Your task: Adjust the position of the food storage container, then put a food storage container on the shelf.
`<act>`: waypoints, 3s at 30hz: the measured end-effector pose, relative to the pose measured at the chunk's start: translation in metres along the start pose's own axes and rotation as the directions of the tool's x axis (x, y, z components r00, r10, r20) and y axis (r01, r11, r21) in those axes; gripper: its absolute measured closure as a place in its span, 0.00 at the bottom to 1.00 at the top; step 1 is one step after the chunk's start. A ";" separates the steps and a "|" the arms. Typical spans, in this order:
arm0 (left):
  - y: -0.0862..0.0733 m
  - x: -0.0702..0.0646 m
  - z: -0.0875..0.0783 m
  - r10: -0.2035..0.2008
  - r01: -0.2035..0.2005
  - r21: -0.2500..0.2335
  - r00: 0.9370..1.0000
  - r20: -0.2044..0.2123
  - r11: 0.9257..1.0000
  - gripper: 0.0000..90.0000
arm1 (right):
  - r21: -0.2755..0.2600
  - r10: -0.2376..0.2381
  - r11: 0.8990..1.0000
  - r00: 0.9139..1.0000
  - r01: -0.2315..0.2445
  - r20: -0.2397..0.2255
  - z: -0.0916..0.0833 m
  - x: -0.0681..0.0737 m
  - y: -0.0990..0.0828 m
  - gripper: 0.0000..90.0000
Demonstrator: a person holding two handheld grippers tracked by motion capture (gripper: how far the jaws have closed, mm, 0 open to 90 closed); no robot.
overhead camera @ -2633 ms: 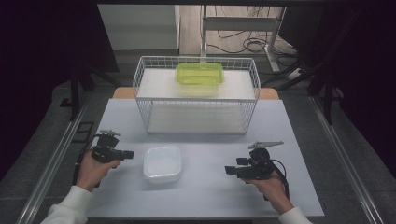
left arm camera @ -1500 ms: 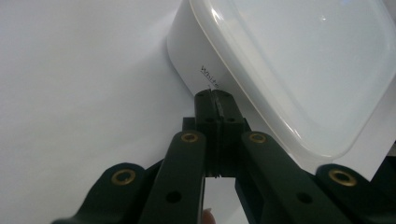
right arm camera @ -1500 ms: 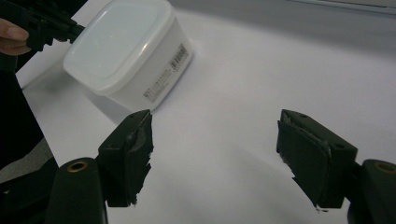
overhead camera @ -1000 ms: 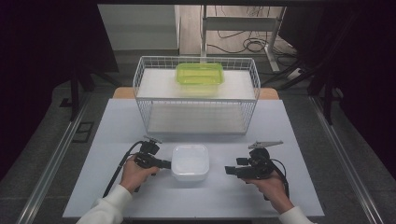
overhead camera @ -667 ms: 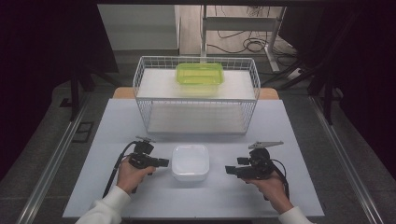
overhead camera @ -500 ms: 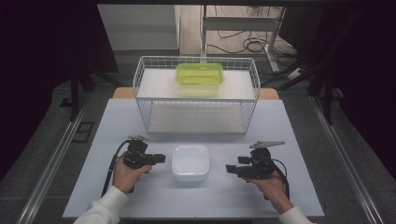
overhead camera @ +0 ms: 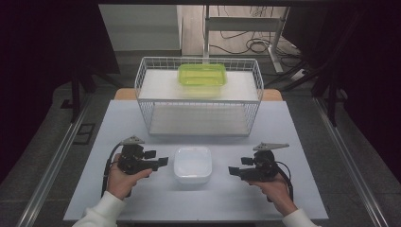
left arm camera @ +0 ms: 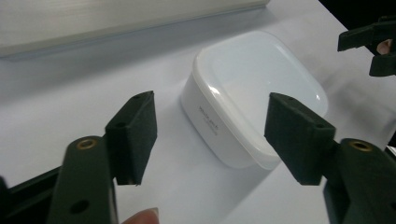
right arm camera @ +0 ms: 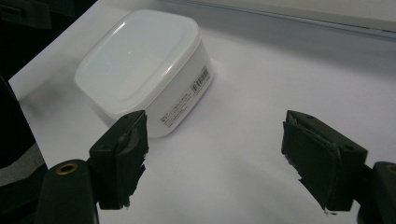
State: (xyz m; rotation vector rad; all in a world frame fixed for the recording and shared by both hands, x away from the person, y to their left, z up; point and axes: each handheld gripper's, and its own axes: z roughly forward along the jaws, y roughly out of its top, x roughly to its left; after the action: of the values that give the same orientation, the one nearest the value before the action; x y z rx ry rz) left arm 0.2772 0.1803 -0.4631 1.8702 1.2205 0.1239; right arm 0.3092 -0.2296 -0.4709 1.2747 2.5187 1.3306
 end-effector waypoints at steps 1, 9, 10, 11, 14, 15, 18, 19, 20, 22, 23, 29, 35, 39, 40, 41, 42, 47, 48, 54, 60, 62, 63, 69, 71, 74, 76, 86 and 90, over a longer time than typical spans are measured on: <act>-0.001 0.000 -0.001 0.002 -0.002 0.000 1.000 -0.008 1.000 0.34 | 0.001 0.000 1.000 1.000 0.000 -0.003 0.000 0.000 0.000 0.25; -0.009 -0.001 0.000 -0.006 0.007 0.029 0.999 -0.049 1.000 0.28 | 0.009 0.008 1.000 1.000 -0.008 -0.006 0.002 -0.001 0.000 0.25; -0.009 -0.001 0.000 -0.007 0.009 0.031 0.999 -0.050 0.999 0.29 | 0.010 0.008 1.000 1.000 -0.008 -0.006 0.002 -0.001 0.000 0.25; -0.009 -0.002 0.000 -0.013 0.015 0.033 0.999 -0.041 0.999 0.29 | 0.014 0.009 1.000 1.000 -0.009 -0.005 0.002 0.001 0.000 0.25; -0.009 -0.003 0.001 -0.015 0.016 0.037 0.999 -0.032 0.999 0.29 | 0.020 -0.012 1.000 1.000 0.012 -0.007 0.003 0.004 0.000 0.25; -0.009 -0.004 0.002 -0.024 0.025 0.037 1.000 -0.017 0.999 0.29 | 0.020 -0.014 1.000 1.000 0.014 -0.008 0.003 0.004 0.000 0.25; -0.008 -0.005 0.003 -0.028 0.028 0.043 1.000 -0.005 0.999 0.29 | 0.019 -0.013 1.000 1.000 0.013 -0.006 0.003 0.005 0.001 0.25; -0.007 -0.006 0.003 -0.031 0.031 0.046 1.000 0.000 0.998 0.29 | 0.022 -0.010 1.000 1.000 0.010 -0.003 0.003 0.006 0.002 0.25; -0.005 -0.007 0.001 -0.035 0.034 0.041 0.999 0.010 0.999 0.29 | 0.015 -0.005 1.000 1.000 0.005 -0.002 0.000 0.006 0.004 0.27; 0.000 -0.010 -0.002 -0.025 0.025 0.031 0.999 0.020 0.999 0.30 | 0.007 0.006 1.000 1.000 -0.006 -0.011 -0.001 0.006 0.006 0.27; 0.000 -0.010 -0.002 -0.025 0.025 0.031 0.999 0.020 0.999 0.31 | 0.007 0.006 1.000 1.000 -0.006 -0.011 -0.001 0.006 0.006 0.27; 0.008 -0.008 0.008 -0.036 0.034 0.048 0.999 0.033 0.998 0.33 | 0.016 0.023 1.000 1.000 -0.023 -0.002 0.007 0.017 0.023 0.30; 0.019 -0.009 0.011 -0.063 0.061 0.046 0.996 0.060 0.997 0.34 | 0.005 0.063 0.998 0.998 -0.063 -0.021 0.018 0.025 0.037 0.34; 0.015 -0.008 0.017 -0.088 0.084 0.051 0.993 0.076 0.995 0.36 | -0.002 0.104 0.995 0.994 -0.104 -0.029 0.021 0.021 0.038 0.39; 0.014 -0.008 0.019 -0.089 0.084 0.060 0.993 0.083 0.995 0.36 | -0.002 0.104 0.995 0.994 -0.104 -0.029 0.021 0.021 0.038 0.39; 0.012 -0.007 0.022 -0.103 0.097 0.067 0.990 0.096 0.993 0.37 | 0.000 0.117 0.993 0.992 -0.117 -0.042 0.024 0.019 0.037 0.41; 0.012 -0.007 0.022 -0.103 0.097 0.067 0.990 0.096 0.993 0.38 | 0.000 0.117 0.993 0.992 -0.117 -0.042 0.024 0.019 0.037 0.41; 0.010 0.000 0.023 -0.137 0.128 0.074 0.982 0.132 0.989 0.42 | 0.037 0.138 0.990 0.987 -0.135 -0.088 0.040 0.018 0.034 0.46; 0.010 0.002 0.024 -0.142 0.133 0.075 0.981 0.130 0.988 0.43 | 0.037 0.151 0.988 0.983 -0.148 -0.103 0.043 0.017 0.034 0.47; 0.004 0.012 0.029 -0.214 0.203 0.083 0.965 0.149 0.976 0.48 | 0.058 0.183 0.982 0.975 -0.177 -0.124 0.054 0.011 0.034 0.51; -0.001 0.019 0.037 -0.259 0.245 0.096 0.949 0.179 0.965 0.52 | 0.080 0.209 0.977 0.968 -0.200 -0.142 0.060 0.009 0.033 0.54; -0.002 0.021 0.040 -0.273 0.257 0.105 0.943 0.193 0.961 0.54 | 0.085 0.216 0.975 0.966 -0.205 -0.145 0.062 0.009 0.032 0.55; -0.003 0.021 0.041 -0.282 0.265 0.109 0.939 0.199 0.958 0.55 | 0.083 0.220 0.974 0.965 -0.210 -0.144 0.063 0.009 0.031 0.57; -0.005 0.023 0.050 -0.321 0.297 0.130 0.915 0.246 0.946 0.63 | 0.079 0.288 0.957 0.944 -0.278 -0.160 0.067 0.002 0.026 0.62; -0.005 0.022 0.052 -0.325 0.298 0.139 0.911 0.253 0.944 0.67 | 0.079 0.305 0.952 0.936 -0.295 -0.175 0.068 0.001 0.025 0.63; -0.006 0.022 0.054 -0.339 0.309 0.149 0.904 0.262 0.939 0.72 | 0.085 0.318 0.948 0.928 -0.307 -0.196 0.070 0.000 0.023 0.67; -0.007 0.022 0.054 -0.344 0.314 0.149 0.902 0.262 0.938 0.74 | 0.089 0.324 0.946 0.924 -0.312 -0.204 0.070 0.001 0.023 0.69; -0.010 0.024 0.049 -0.399 0.375 0.136 0.868 0.297 0.917 0.84 | 0.119 0.418 0.908 0.876 -0.401 -0.240 0.069 -0.001 0.021 0.79; -0.011 0.024 0.047 -0.403 0.383 0.124 0.867 0.293 0.915 0.86 | 0.127 0.444 0.896 0.855 -0.426 -0.268 0.066 -0.002 0.020 0.82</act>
State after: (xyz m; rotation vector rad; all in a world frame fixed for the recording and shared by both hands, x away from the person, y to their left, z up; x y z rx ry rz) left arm 0.3053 0.1720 -0.5078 1.5760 1.3609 -0.4255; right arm 0.3474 -0.1797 -0.5001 1.8827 2.5659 1.6399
